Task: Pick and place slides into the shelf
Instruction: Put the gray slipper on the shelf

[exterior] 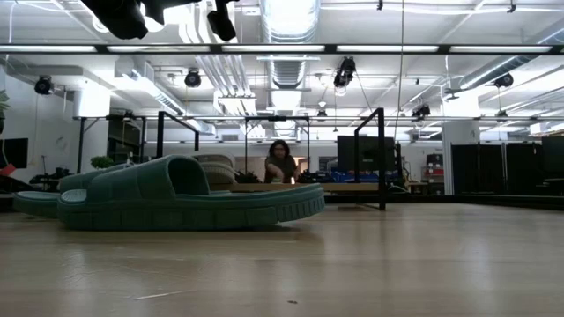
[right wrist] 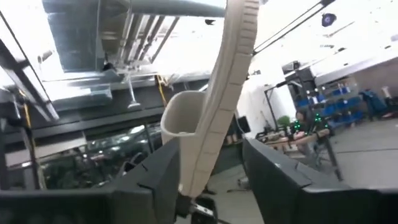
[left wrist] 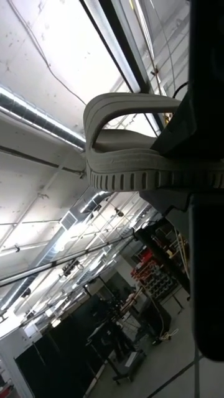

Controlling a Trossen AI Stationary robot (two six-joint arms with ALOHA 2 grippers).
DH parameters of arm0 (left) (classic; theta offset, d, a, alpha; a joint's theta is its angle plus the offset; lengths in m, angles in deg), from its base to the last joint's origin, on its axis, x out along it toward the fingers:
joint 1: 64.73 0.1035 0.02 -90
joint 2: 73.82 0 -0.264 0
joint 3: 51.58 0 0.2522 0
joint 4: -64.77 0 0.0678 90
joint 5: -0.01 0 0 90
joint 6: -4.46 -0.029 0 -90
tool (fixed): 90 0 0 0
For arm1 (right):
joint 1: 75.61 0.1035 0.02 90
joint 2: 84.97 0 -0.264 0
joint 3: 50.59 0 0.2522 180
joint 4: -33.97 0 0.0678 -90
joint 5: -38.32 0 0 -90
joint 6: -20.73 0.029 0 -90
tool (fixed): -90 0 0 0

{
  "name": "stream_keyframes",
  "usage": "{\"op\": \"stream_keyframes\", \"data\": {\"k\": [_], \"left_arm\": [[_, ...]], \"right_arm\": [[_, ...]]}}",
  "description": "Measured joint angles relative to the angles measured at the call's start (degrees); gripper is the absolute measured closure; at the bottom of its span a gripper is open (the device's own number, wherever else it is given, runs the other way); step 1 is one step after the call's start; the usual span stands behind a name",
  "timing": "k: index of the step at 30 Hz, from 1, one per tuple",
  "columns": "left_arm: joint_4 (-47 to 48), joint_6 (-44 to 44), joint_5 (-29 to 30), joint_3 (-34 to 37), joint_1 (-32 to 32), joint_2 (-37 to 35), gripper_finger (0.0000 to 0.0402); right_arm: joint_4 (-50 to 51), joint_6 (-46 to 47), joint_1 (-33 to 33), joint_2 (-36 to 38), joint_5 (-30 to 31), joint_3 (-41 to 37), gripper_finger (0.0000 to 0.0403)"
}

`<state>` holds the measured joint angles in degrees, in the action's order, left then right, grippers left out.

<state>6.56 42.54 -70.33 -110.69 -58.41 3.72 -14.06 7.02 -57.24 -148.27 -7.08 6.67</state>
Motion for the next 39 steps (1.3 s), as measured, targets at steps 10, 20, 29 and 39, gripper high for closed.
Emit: {"op": "stream_keyframes", "data": {"k": [10,20,29,39], "left_arm": [[-0.02,-3.52,-1.75,0.01,0.04,0.00,0.0384],[0.00,-3.50,-1.71,0.01,0.04,-0.02,0.0384],[-0.02,-3.93,-2.77,0.03,0.04,-0.02,0.0384],[0.22,-3.96,-2.91,0.03,0.04,-0.02,0.0384]], "right_arm": [[0.25,-4.42,-0.90,-3.16,0.62,5.63,0.0125],[5.67,-1.14,-4.10,-2.85,1.43,8.72,0.0070],[6.09,4.70,-8.97,-2.85,-4.89,8.77,0.0072],[6.11,9.39,-12.60,-2.85,-10.97,8.77,0.0076]]}}
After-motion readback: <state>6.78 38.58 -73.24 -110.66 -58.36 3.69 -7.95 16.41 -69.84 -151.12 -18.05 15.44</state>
